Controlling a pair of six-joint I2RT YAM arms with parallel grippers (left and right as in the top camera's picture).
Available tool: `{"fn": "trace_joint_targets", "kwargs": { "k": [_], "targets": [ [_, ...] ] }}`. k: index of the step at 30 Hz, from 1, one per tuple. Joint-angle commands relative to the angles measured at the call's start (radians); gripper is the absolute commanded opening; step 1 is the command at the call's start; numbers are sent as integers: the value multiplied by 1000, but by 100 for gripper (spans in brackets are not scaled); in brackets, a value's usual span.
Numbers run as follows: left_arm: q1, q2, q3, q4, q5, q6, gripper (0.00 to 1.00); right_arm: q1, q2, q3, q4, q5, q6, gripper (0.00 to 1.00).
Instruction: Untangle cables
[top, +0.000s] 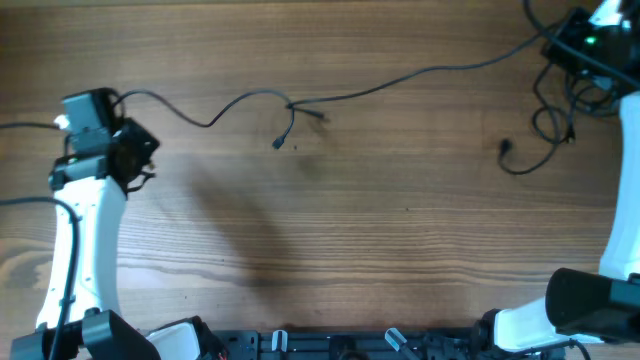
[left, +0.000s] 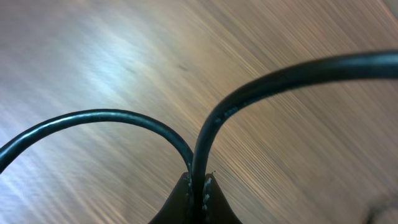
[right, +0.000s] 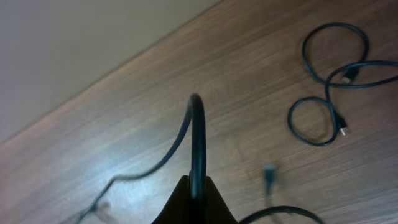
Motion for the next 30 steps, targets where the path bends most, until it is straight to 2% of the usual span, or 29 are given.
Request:
{"fn": "trace_joint_targets", "kwargs": {
  "k": [1,3,6,7,11,17,20,22,24,26,28,30],
  "targets": [
    [86,-7,3,3,-28,8,4,-21,16,6,30,-145,-113,4],
    [87,-7,3,5,-39,44,4,-24,16,6,33,-106,-117,4],
    [95,4,3,12,-185,43,4,-80,17,6,38,-58,-66,4],
    [109,14,3,16,-193,44,4,-108,17,6,39,-58,-64,4],
    [183,88,3,14,-123,36,4,-236,17,6,78,-200,-80,4],
    [185,130,3,16,-121,36,4,-399,17,6,126,-328,-71,4],
    [185,130,3,19,-120,36,4,-434,17,6,141,-381,-101,4],
    [184,130,3,24,-37,37,4,-420,17,6,142,-587,-195,4],
    [165,130,3,30,90,37,4,-350,17,6,87,-647,-254,4],
    [106,130,3,31,188,37,4,-234,17,6,34,-575,-287,4],
    [18,130,3,31,209,36,4,-151,17,6,51,-441,-245,4],
    [-98,130,3,37,220,36,4,-100,16,6,102,-390,-224,4]
  ]
}}
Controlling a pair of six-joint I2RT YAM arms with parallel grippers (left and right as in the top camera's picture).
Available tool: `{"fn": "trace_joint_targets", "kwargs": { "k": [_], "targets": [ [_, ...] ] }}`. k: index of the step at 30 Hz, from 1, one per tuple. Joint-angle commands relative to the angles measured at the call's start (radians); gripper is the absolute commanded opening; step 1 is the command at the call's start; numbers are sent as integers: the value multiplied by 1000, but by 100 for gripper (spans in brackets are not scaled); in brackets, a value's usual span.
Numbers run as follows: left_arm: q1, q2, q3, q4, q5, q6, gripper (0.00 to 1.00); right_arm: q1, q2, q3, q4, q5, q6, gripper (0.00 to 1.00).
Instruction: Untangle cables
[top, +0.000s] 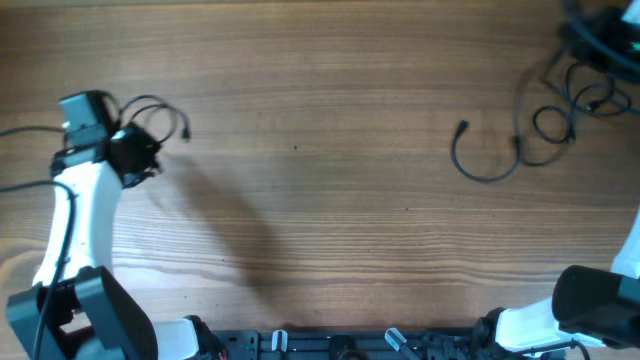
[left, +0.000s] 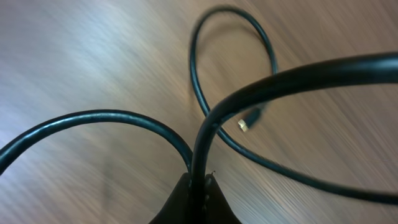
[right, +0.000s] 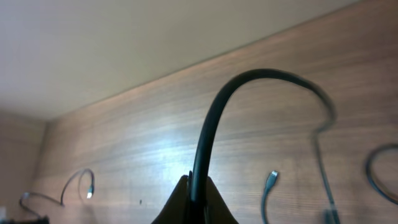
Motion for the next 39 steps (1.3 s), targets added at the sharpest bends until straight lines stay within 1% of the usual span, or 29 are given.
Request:
{"fn": "trace_joint_targets", "kwargs": {
  "k": [1,5,7,8,11,15,18,21,23,26,27,31,32,33,34,35,36,38,39],
  "targets": [
    [-188,5,3,16,79,5,4,43,16,14,73,94,14,4],
    [-386,5,3,54,78,-4,4,-12,-17,51,201,119,108,4],
    [-482,5,3,87,78,-3,4,-96,-71,82,246,211,167,4],
    [-505,5,3,97,78,-3,4,-135,-91,89,253,246,190,4],
    [-555,5,3,121,72,-13,4,-270,-172,91,263,336,249,4],
    [-578,5,3,124,66,-33,4,-458,-247,91,253,336,267,4],
    [-578,5,3,132,66,-33,4,-569,-240,86,188,337,290,4],
    [-578,5,3,136,66,-33,4,-586,-163,68,185,344,291,4],
    [-578,5,3,135,66,-33,4,-585,-64,66,192,338,292,4],
    [-578,5,3,136,66,-33,4,-567,55,66,213,266,286,4],
    [-578,5,3,136,66,-33,4,-549,101,66,217,256,267,5],
    [-578,5,3,136,66,-33,4,-489,176,66,211,256,194,5],
    [-578,5,3,136,66,-33,4,-469,187,66,209,257,169,8],
    [-578,5,3,136,66,-33,4,-447,193,66,209,257,140,19],
    [-578,5,3,136,66,-33,4,-402,198,66,205,283,105,56],
    [-578,5,3,136,67,-33,4,-341,198,67,197,368,106,93],
    [-578,5,3,135,67,-33,4,-291,198,67,178,427,108,99],
    [-578,5,3,135,67,-33,4,-222,198,66,109,527,110,99],
    [-578,5,3,135,67,-33,4,-192,199,66,68,532,111,100]
  ]
}}
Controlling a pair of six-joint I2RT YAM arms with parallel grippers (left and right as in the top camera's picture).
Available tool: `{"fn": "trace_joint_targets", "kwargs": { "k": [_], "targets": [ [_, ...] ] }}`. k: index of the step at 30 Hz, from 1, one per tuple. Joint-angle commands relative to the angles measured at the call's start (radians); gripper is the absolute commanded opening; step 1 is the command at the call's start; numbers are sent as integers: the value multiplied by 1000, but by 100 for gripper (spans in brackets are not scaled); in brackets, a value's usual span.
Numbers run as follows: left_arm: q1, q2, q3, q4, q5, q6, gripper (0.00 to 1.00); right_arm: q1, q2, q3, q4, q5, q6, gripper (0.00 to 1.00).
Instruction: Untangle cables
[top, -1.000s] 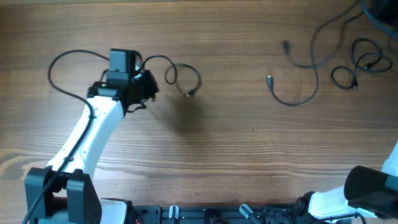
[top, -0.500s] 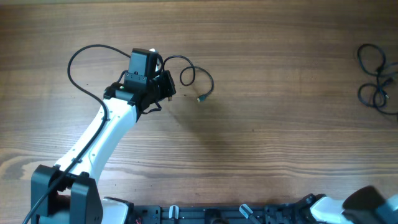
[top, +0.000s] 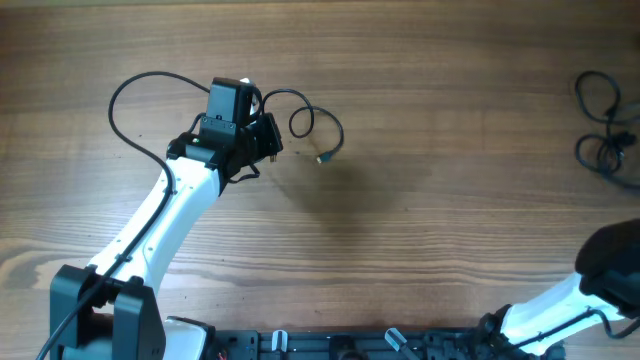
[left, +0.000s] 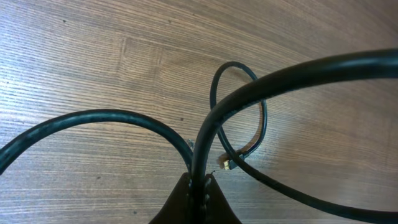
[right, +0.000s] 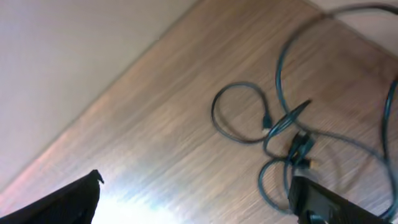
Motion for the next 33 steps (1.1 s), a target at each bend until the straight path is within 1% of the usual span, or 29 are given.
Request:
{"fn": "trace_joint_targets", "kwargs": {
  "k": [1,2,3,5,6,7,8,9,10,12,13,14,15,17,19,20,23,25,28,30,31,32,33],
  "targets": [
    [-5,5,3,3,-6,-10,4,52,-4,8,-63,30,-21,100],
    [-5,5,3,4,-6,-10,4,72,-4,8,-85,-72,-45,100],
    [-5,5,3,6,-5,-10,4,98,-4,8,-105,-185,-108,100],
    [-5,5,3,20,19,-10,4,166,-4,8,-140,-320,-194,100],
    [-3,5,3,59,96,-10,4,215,-4,8,-153,-342,-214,100],
    [-3,5,3,104,170,-11,8,273,-4,8,-160,-342,-214,100],
    [-3,5,3,144,226,-16,15,323,-4,8,-162,-341,-216,99],
    [-3,5,3,165,253,-49,35,359,-4,8,-161,-342,-222,100],
    [-4,5,3,164,257,-80,49,419,-4,8,-159,-342,-228,100],
    [-4,5,3,125,257,-85,67,480,-4,8,-156,-343,-244,100],
    [-3,5,3,89,257,-85,83,530,-4,8,-154,-347,-283,100],
    [-3,5,3,43,257,-85,96,571,-3,8,-154,-346,-316,100],
    [-3,5,3,15,257,-85,100,605,0,8,-154,-346,-336,100],
    [-2,5,3,-29,251,-77,100,668,15,8,-154,-345,-352,100],
    [21,2,3,-44,184,-78,100,718,42,8,-158,-350,-324,100],
    [56,-2,3,-47,148,-89,100,742,56,4,-158,-354,-325,100],
    [259,-21,3,-49,144,-160,100,814,82,-1,-171,-360,-367,100],
    [399,-21,3,-72,151,-168,100,871,97,-2,-173,-360,-423,100],
    [508,-21,3,-124,150,-167,100,959,146,-4,-200,-361,-544,98],
    [524,-21,3,-142,151,-159,100,1033,194,-5,-215,-361,-625,92],
    [524,-21,3,-146,151,-159,100,1064,216,-5,-219,-360,-652,90],
    [521,-21,3,-148,151,-159,100,1105,244,-5,-221,-359,-679,84],
    [518,-21,3,-148,151,-159,100,1131,266,-5,-220,-349,-691,82]
  ]
}}
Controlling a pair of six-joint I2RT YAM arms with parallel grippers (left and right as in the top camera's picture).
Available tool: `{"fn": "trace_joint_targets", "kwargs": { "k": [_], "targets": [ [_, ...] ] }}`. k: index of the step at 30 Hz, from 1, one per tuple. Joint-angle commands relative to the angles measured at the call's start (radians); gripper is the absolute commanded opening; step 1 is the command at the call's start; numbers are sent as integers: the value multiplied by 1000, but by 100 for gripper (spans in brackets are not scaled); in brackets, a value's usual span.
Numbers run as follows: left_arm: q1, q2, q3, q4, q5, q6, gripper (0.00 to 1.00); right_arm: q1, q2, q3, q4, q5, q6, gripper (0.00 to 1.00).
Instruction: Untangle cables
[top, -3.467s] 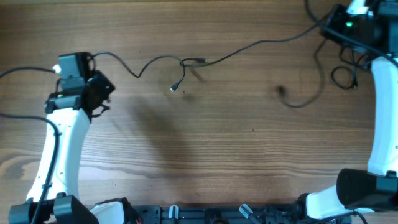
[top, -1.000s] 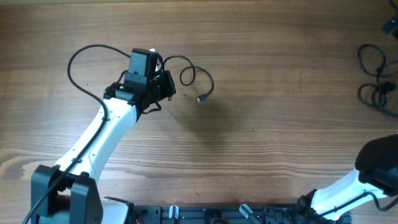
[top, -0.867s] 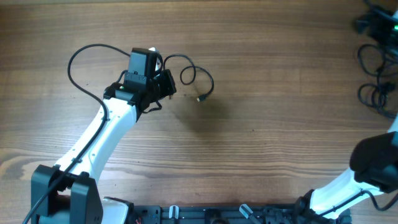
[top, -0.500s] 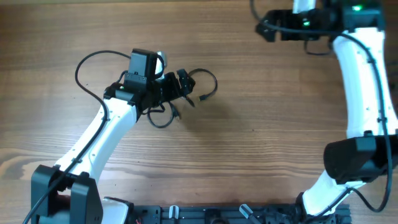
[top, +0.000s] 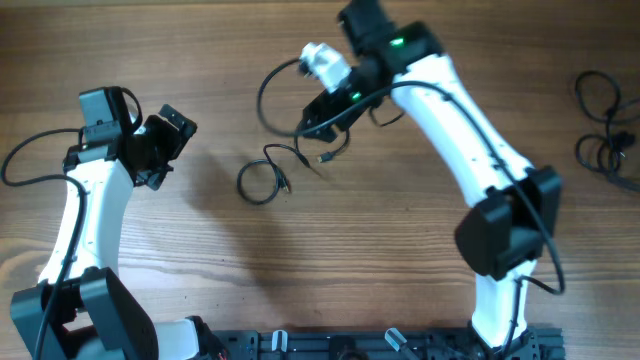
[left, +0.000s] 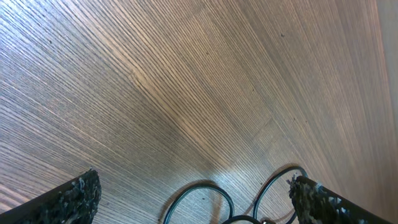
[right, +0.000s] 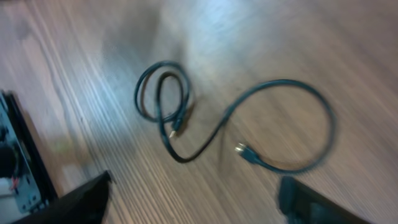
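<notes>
A thin black cable (top: 262, 187) lies loose at mid table, with a small coil (right: 161, 93), a wide loop (right: 298, 124) and both plugs bare. A second black cable lies bundled (top: 603, 118) at the right edge. My left gripper (top: 178, 148) hovers open left of the coil, holding nothing; its wrist view shows cable loops (left: 205, 198) low between the spread fingers, gripper (left: 193, 183). My right gripper (top: 322, 112) is open just above the wide loop. In its wrist view, the gripper (right: 196, 182) is empty, with the cable beyond the fingertips.
The wooden table (top: 420, 250) carries only the two cables. The right arm (top: 470, 130) stretches from the front right across the middle. The left arm (top: 85, 220) stands along the left side. A dark rail (top: 340, 345) runs along the front edge.
My left gripper, then shut on the cable at mid table, is now open and back at the left, with the cable lying on the table. My right gripper has come from the far right to above it.
Both grippers were shut on cable, a strand stretched across the table between them. Then the cables were apart, one gathered at each gripper. Later my right gripper was open over the right bundle while my left held its cable mid table. Now both are open.
</notes>
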Motion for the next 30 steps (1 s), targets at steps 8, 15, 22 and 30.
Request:
{"fn": "trace_joint_targets", "kwargs": {
  "k": [8,15,22,30],
  "targets": [
    [-9,-15,4,-5,-2,-5,100,129,170,-4,81,28,59,4],
    [-162,-14,4,-3,-4,-2,100,-40,-18,146,99,135,345,4],
    [-380,-14,4,48,-48,-3,100,-483,-279,156,288,296,622,4],
    [-480,-14,4,61,-49,-5,100,-762,-133,145,299,587,814,4]
  ]
}}
